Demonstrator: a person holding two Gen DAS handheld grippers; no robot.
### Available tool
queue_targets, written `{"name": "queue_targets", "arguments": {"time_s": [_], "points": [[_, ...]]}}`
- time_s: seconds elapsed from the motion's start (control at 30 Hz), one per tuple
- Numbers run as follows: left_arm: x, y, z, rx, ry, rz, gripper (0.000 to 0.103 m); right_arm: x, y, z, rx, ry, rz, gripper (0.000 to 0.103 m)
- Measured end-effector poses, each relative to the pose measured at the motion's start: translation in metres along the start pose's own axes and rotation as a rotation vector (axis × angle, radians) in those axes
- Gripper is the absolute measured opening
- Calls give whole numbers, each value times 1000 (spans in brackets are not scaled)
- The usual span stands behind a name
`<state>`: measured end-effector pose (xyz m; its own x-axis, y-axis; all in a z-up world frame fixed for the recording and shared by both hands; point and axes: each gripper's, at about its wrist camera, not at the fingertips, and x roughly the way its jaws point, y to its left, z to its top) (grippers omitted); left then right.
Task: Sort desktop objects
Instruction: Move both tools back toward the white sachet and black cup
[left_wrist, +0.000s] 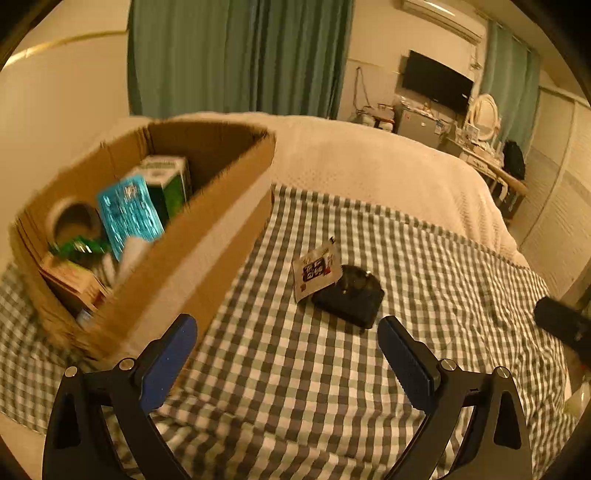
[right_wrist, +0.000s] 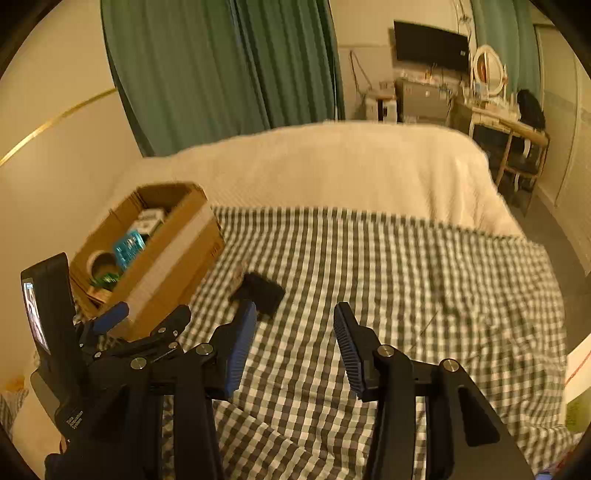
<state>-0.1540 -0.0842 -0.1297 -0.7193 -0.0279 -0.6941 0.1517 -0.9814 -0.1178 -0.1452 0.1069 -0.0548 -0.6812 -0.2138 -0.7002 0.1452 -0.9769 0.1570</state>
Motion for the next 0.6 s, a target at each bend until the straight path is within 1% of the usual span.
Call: {"name": "queue_targets", "arguments": {"time_s": [0.07, 0.2, 0.3, 0.4, 0.43, 0.47, 0.5, 0.53, 0.6], "points": [[14, 1, -3, -10, 5, -15, 101, 23, -4, -4, 8, 21, 17, 44], [42, -8, -7, 31, 2, 41, 101, 65, -5, -7, 20, 61, 42, 44], [58, -13, -9, 45, 5, 47, 101, 102, -7, -6, 44, 96, 86, 44], [76, -9, -13, 40, 32, 52, 101, 134, -6, -1, 52, 119, 130, 44], [81, -8, -13, 38, 41, 42, 101, 143, -7, 1, 56, 122, 146, 46], [84, -7, -14, 36, 42, 44, 101, 152, -7, 3, 62, 125, 169, 49], [86, -8, -14, 40, 37, 54, 101, 161, -8, 5, 67, 128, 189, 59], [88, -10, -15, 49, 33, 52, 101, 168, -8, 7, 72, 129, 195, 62], [91, -12, -16, 64, 36, 45, 101, 185, -8, 9, 77, 147, 215, 62]]}}
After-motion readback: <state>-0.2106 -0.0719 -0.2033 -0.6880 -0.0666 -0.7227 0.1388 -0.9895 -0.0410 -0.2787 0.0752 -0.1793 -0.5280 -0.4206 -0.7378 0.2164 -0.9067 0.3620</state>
